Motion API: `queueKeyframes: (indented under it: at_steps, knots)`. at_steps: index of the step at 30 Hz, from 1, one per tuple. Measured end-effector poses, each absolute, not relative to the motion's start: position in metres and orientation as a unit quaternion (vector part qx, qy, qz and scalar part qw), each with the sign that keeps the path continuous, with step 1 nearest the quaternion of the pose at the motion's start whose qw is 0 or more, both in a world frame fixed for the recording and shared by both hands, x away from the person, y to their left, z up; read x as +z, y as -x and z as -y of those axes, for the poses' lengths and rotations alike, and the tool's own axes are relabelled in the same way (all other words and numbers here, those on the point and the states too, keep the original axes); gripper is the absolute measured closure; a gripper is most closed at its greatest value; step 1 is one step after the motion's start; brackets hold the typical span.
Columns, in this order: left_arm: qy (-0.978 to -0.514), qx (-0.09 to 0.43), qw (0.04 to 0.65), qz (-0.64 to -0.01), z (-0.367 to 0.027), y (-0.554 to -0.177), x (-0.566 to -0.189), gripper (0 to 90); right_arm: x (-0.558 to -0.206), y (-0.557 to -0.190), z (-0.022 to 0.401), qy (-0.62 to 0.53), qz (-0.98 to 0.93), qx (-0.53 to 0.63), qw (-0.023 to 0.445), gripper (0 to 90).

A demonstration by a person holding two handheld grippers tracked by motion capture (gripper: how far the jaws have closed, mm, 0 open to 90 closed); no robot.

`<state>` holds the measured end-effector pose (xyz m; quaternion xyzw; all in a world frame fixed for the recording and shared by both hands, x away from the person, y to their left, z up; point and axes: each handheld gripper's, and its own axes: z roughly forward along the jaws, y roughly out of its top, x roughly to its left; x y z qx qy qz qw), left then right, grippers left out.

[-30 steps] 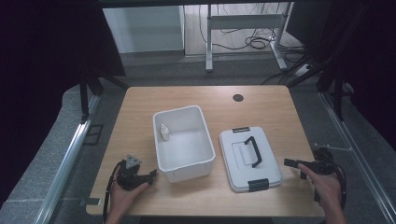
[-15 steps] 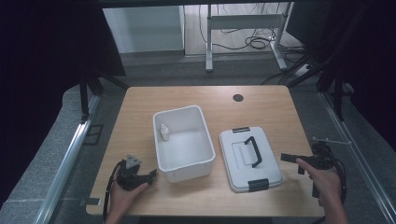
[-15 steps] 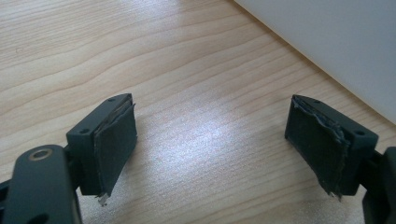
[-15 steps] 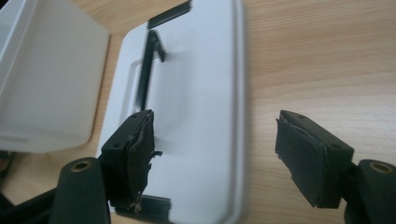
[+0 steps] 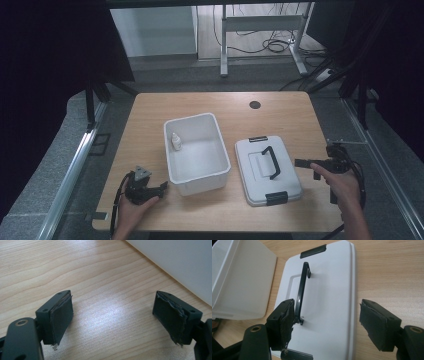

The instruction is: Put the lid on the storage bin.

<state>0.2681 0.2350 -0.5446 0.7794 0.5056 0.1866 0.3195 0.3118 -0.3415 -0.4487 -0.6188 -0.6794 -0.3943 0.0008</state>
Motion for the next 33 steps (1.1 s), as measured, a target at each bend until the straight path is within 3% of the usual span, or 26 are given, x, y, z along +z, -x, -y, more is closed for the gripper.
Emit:
queueKeyframes:
  at_steps: [18,33]
  knots:
    - [-0.779,0.187,0.321,-0.506,-0.236,-0.267,-0.545,16.6,-0.421,-0.336,0.316,0.605,0.725,-0.327,0.039,28.7]
    - [-0.778,0.187,0.321,-0.506,-0.236,-0.267,-0.545,16.6,-0.406,-0.355,0.295,0.592,0.746,-0.299,0.052,34.0]
